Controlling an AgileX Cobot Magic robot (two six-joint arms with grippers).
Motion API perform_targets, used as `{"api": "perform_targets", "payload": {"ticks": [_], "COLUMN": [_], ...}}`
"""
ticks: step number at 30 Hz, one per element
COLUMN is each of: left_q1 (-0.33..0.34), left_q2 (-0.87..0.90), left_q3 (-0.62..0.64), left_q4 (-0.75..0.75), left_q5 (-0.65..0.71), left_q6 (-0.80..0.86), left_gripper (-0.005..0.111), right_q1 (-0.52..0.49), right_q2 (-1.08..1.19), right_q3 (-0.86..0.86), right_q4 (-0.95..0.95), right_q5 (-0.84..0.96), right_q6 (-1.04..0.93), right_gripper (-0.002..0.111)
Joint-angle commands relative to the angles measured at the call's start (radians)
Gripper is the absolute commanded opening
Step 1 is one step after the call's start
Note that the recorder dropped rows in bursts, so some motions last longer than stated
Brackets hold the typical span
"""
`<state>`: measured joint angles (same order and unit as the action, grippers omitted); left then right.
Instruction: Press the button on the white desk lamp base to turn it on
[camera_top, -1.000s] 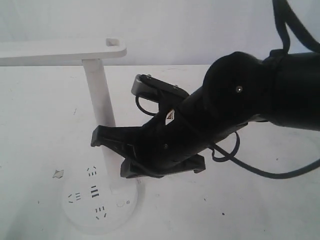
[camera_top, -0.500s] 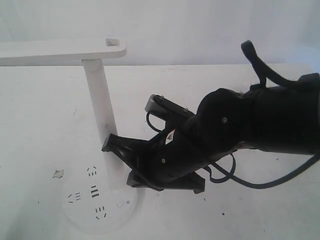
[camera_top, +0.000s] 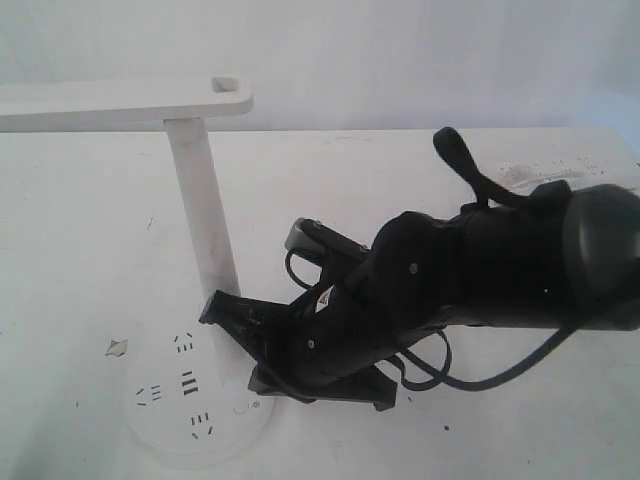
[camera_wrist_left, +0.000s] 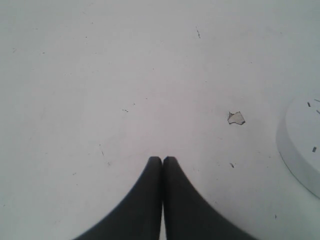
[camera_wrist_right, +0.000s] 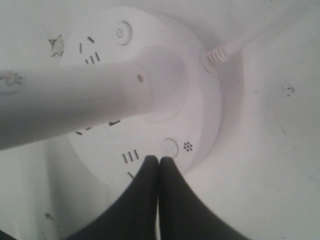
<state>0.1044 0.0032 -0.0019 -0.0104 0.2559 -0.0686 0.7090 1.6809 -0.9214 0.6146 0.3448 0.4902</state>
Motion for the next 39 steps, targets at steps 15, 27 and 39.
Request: {"api": "perform_targets", "payload": {"ticks": [15, 27, 39], "left_q1": [-0.008, -0.008, -0.008], "left_q2": [-0.003, -0.003, -0.003], "left_q3": [0.002, 0.002, 0.002], "left_q4": [-0.003, -0.003, -0.003], "left_q5": [-0.005, -0.005, -0.005], "left_q6": [-0.001, -0.001, -0.001], "left_gripper": [0.000, 0.000, 0.000], "right_q1": [0.031, 0.040, 0.068], "right_q2": [0.076, 0.076, 0.113], "right_q3": [0.005, 0.005, 0.005], "right_q4": [0.066, 0.069, 0.069], "right_q5": [-0.093, -0.118, -0.146], "right_q6": [-0.014, -0.001, 0.058], "right_gripper": [0.000, 0.000, 0.000]}}
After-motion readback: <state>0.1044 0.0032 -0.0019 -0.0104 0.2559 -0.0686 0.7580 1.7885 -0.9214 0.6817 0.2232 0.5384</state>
